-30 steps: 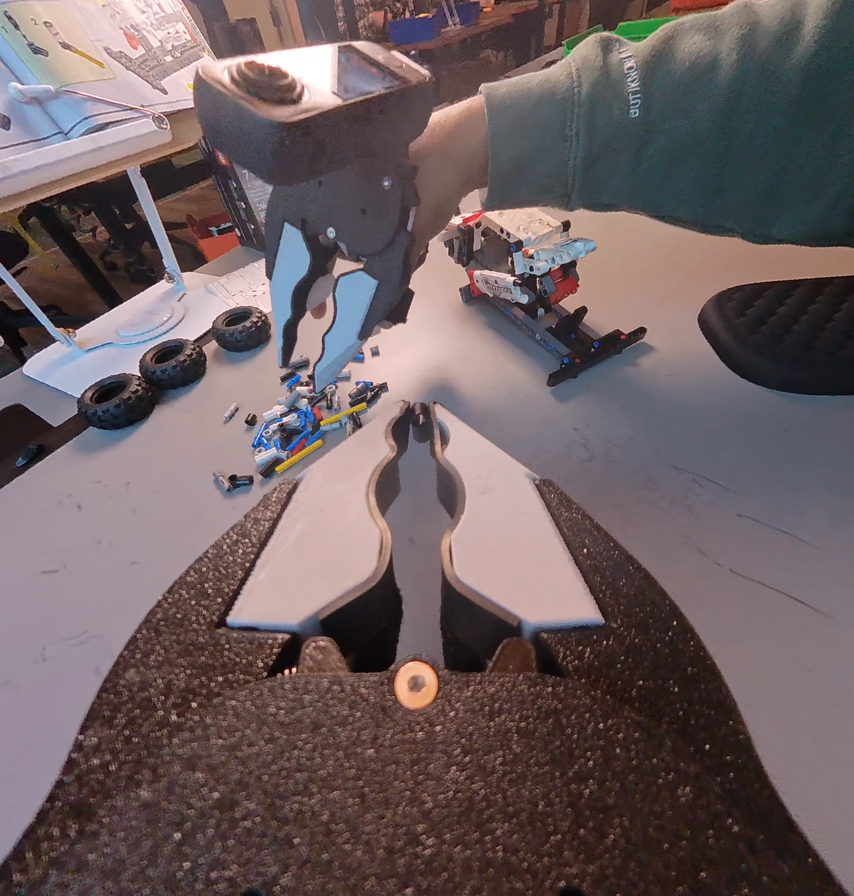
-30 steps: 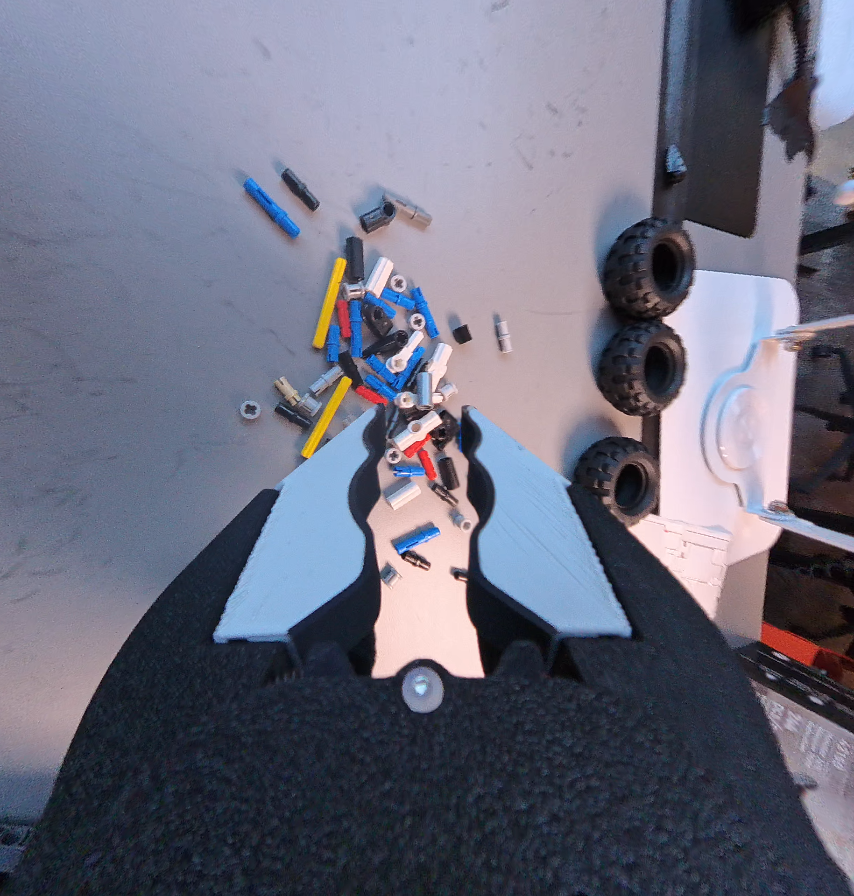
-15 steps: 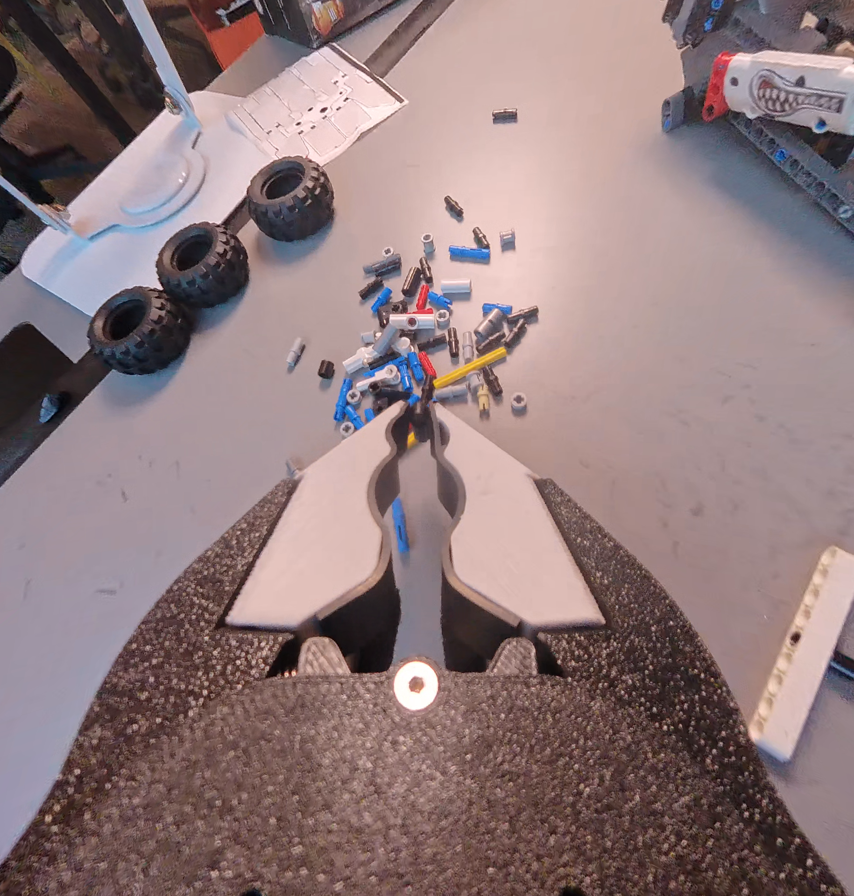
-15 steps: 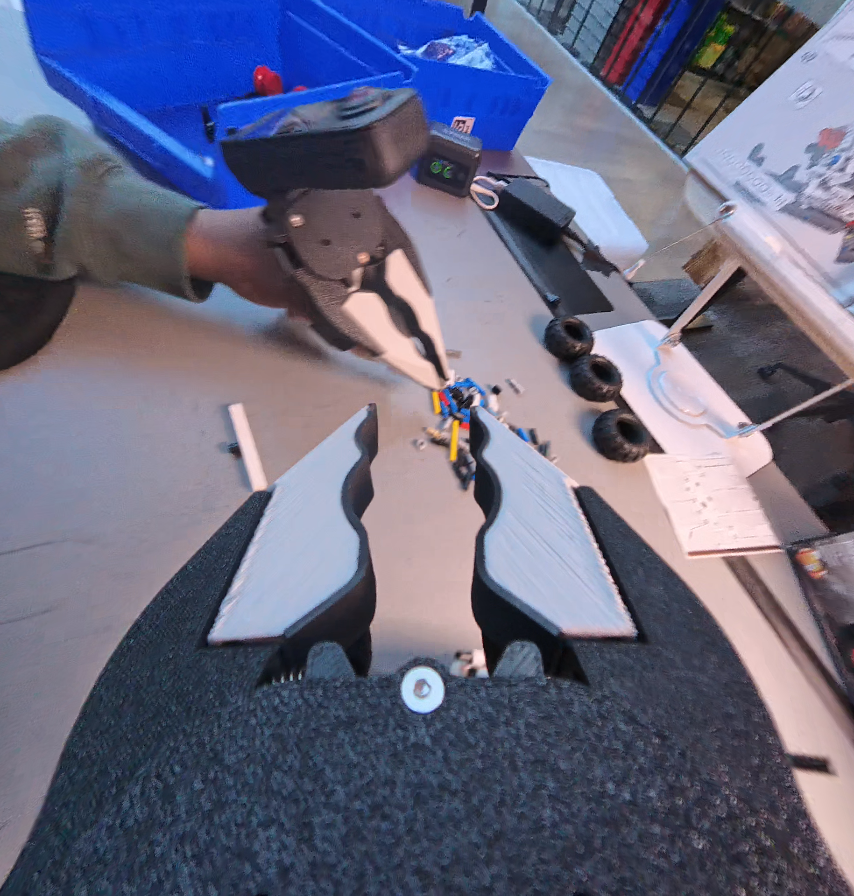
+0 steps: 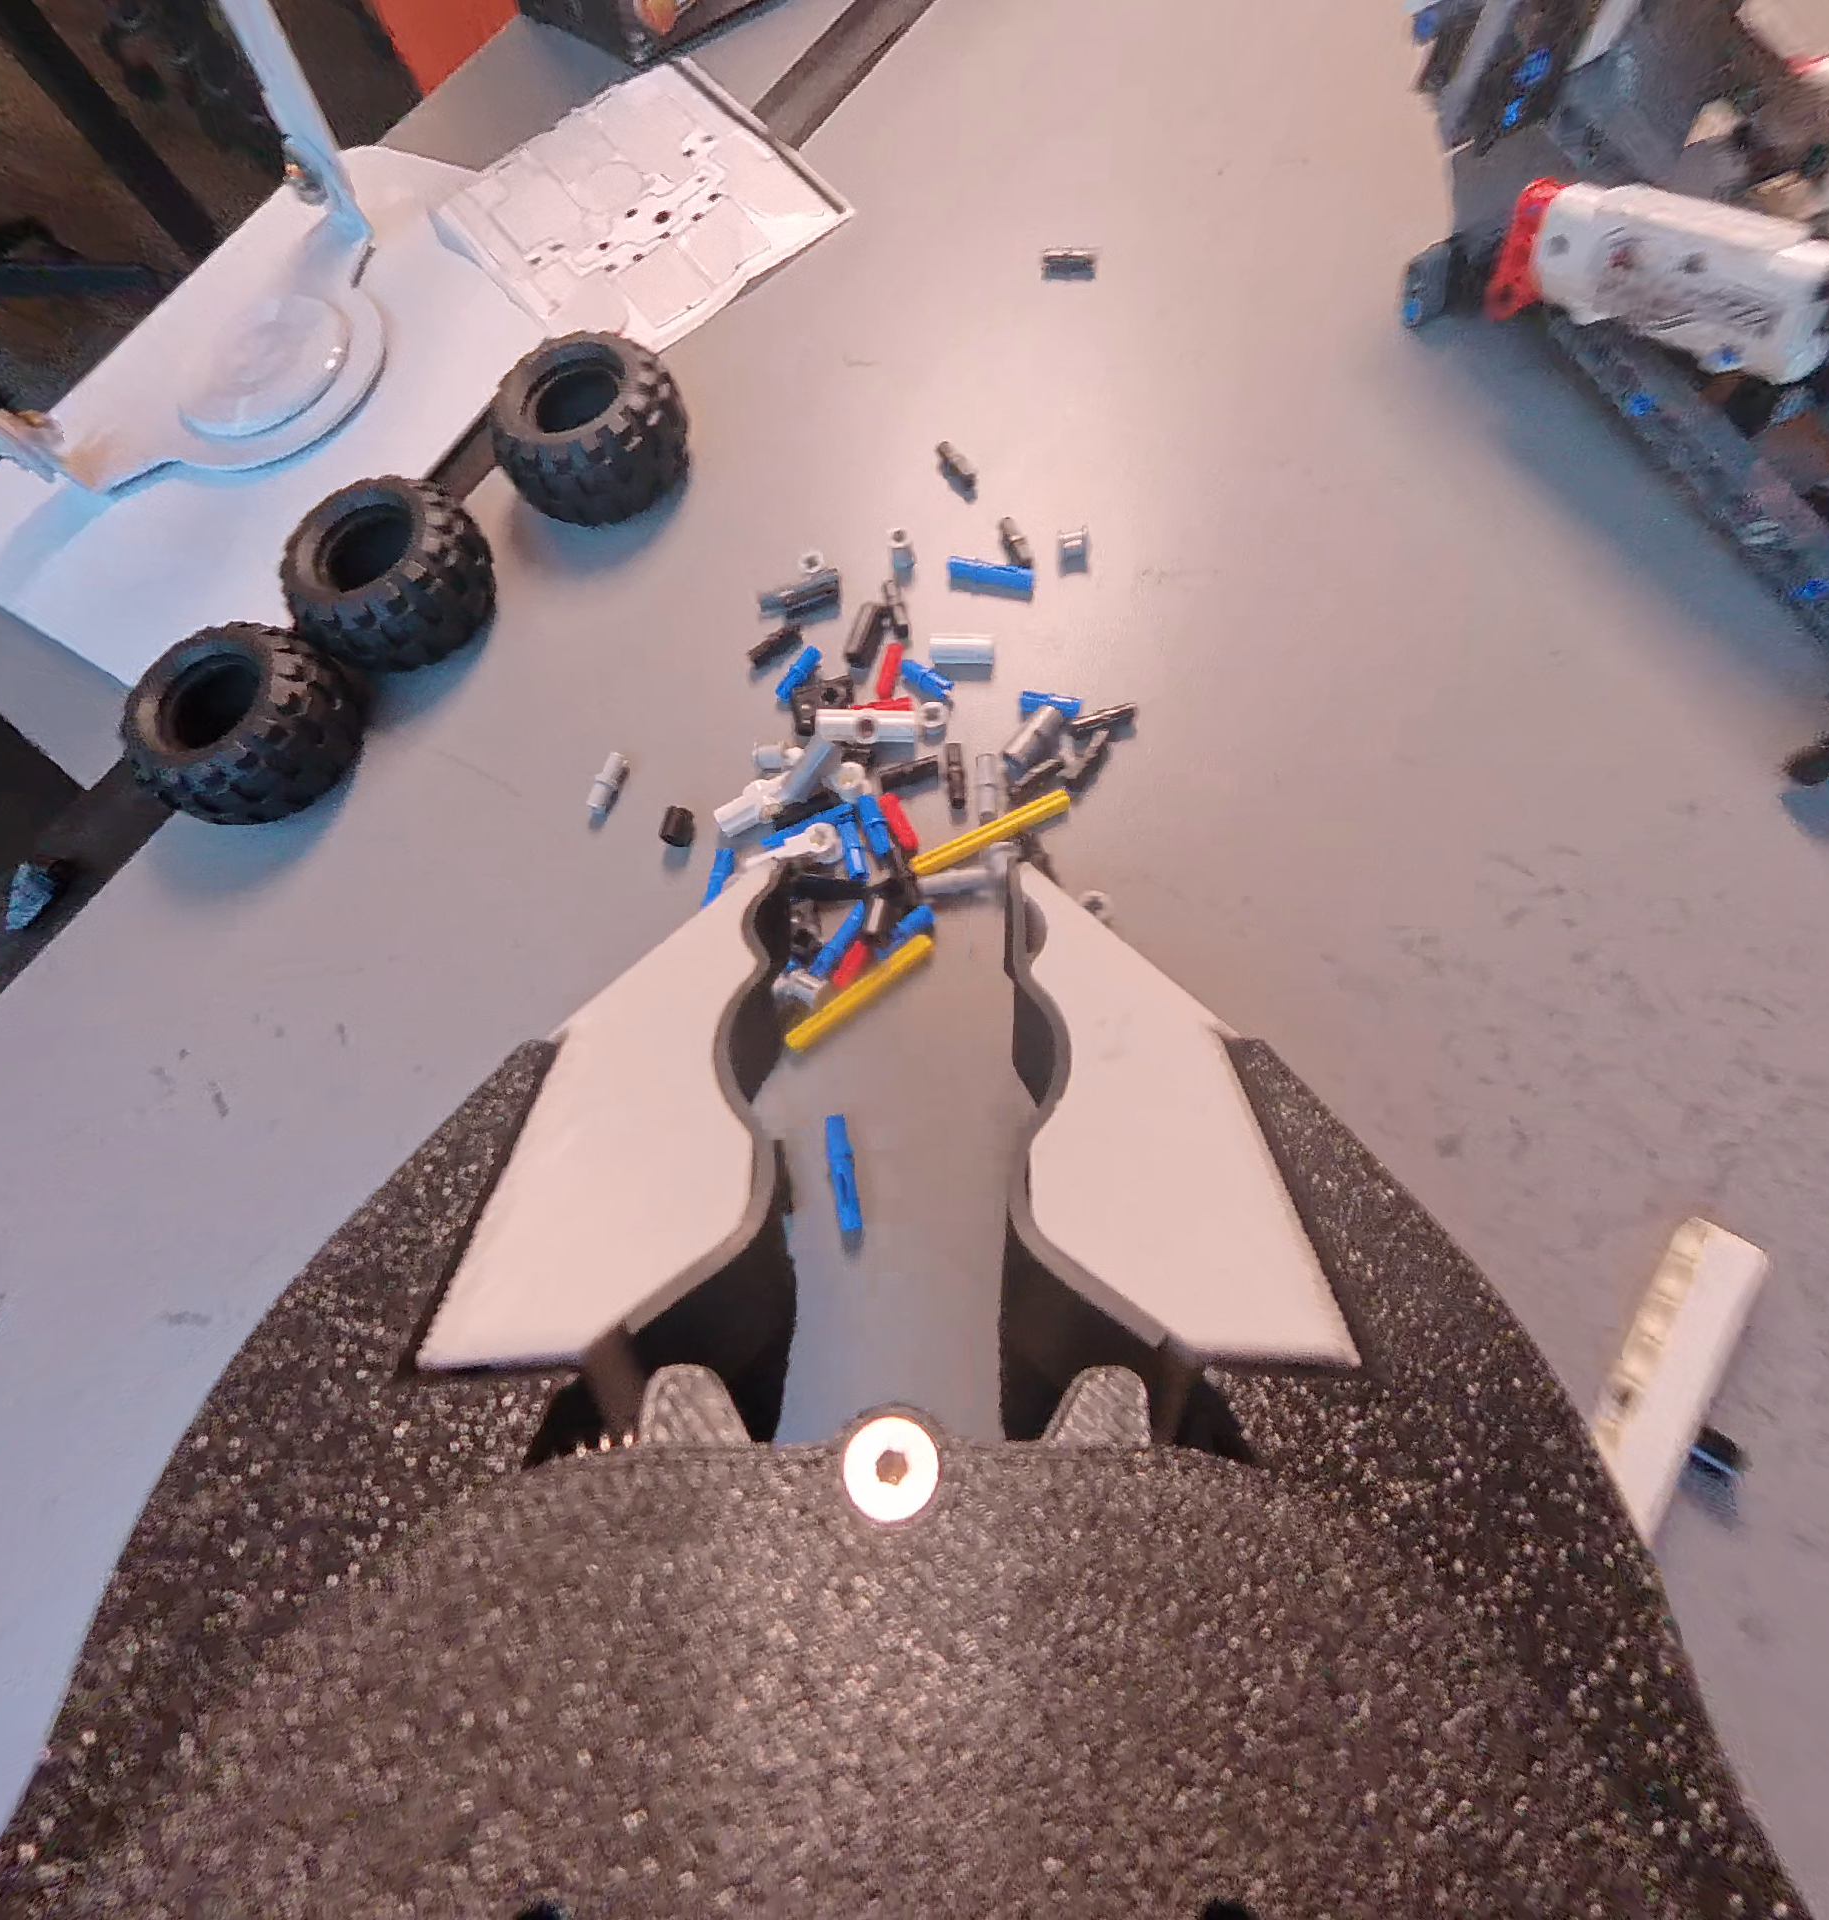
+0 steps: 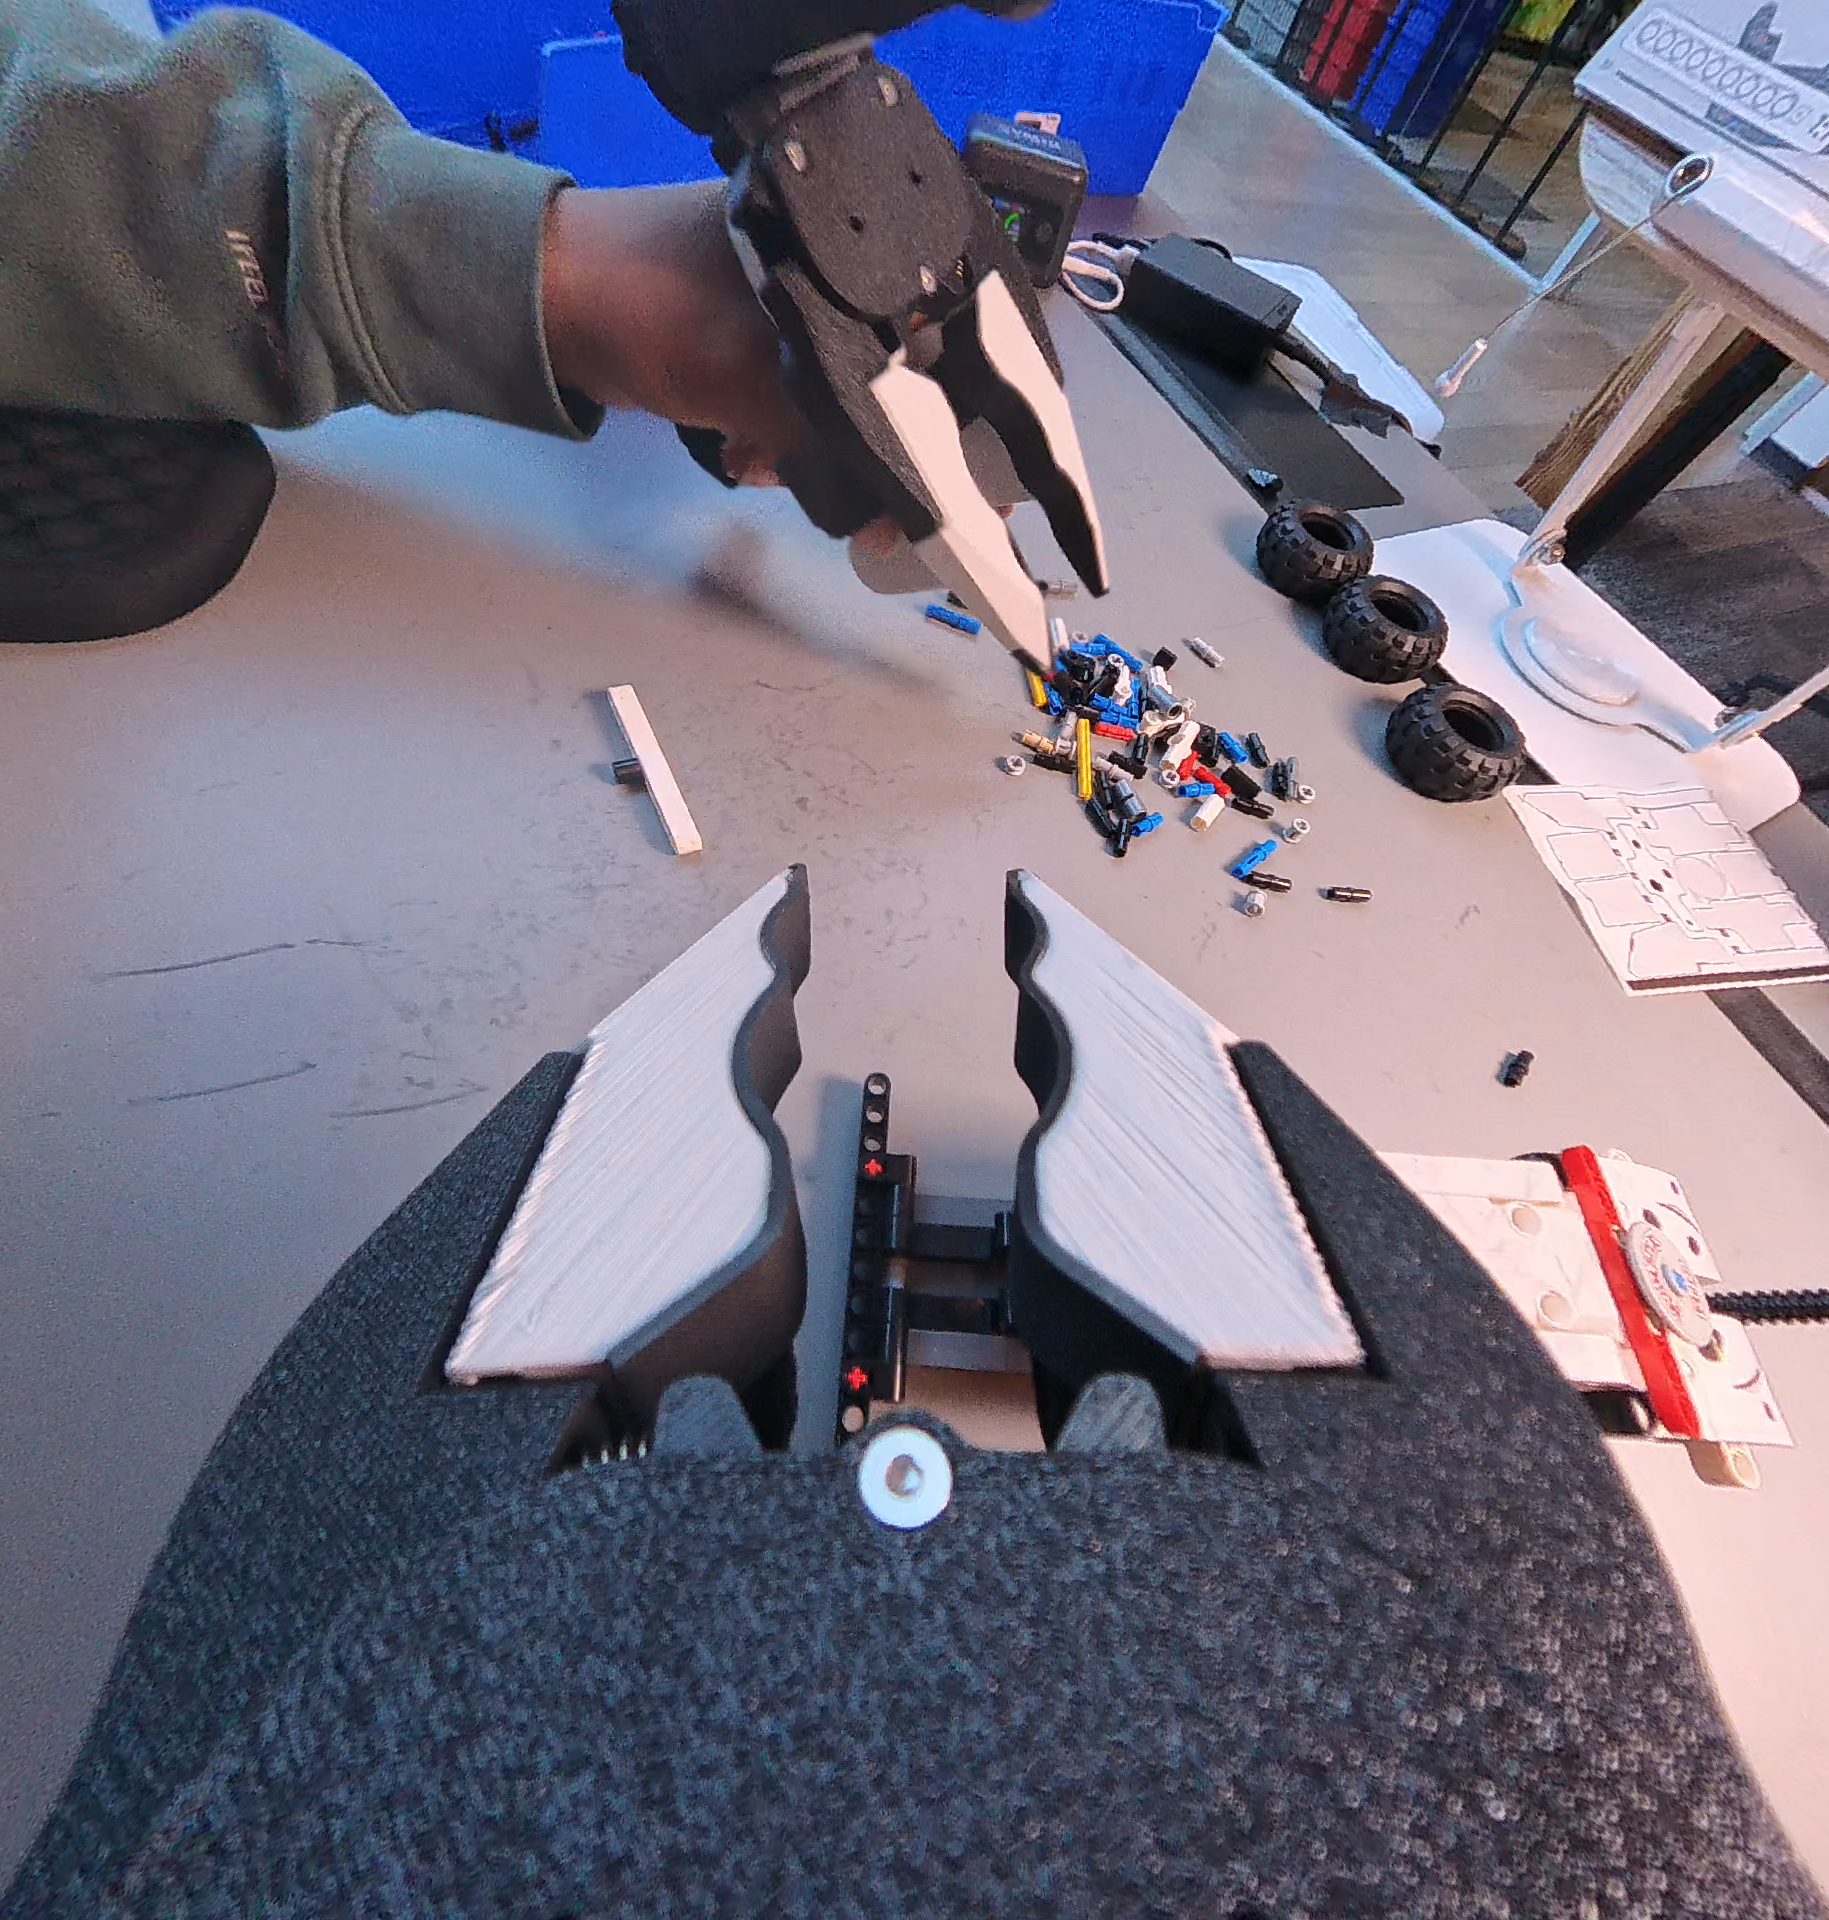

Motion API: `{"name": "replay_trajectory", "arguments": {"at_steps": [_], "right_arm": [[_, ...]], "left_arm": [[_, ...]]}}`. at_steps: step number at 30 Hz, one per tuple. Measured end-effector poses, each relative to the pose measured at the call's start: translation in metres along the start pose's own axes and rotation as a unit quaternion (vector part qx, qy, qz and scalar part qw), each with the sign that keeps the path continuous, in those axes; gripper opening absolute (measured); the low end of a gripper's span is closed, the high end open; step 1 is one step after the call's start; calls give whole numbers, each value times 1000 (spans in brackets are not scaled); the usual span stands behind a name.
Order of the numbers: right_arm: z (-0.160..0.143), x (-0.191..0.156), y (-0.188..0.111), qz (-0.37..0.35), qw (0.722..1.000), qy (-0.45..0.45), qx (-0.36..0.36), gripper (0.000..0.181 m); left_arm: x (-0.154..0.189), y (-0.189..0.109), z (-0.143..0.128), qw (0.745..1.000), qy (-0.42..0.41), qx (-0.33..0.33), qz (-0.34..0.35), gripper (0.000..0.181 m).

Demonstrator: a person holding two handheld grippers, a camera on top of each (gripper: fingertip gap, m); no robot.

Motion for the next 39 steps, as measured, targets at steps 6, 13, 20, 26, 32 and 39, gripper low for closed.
{"name": "replay_trajectory", "arguments": {"at_steps": [6,13,20,26,32,39], "right_arm": [[-1,-14,1,31,999,-4,14,35],[-7,-37,18,80,997,-18,11,30],[-3,-39,29,8,996,-74,42,25],[17,-51,33,-92,958,-251,104,21],[4,-50,38,-86,951,-287,73,16],[-8,-54,43,-76,944,-318,45,8]], "left_arm": [[103,-71,-11,970,60,6,-236,40],[130,-78,-58,971,102,-65,-209,22],[125,-70,-19,982,-38,27,-184,7],[140,-84,35,941,-180,137,-250,7],[145,-81,32,943,-181,118,-254,7],[148,-79,29,941,-183,106,-263,7]]}}
Point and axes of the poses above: each gripper's, where its closed fingertips meet, y out along the fingers, z out of its top, x = y × z across the jaws, the point moved 1 cm from there along -y, back along the fingers, and after that the axes turned 13 degrees about y, right-handed, at the moved point
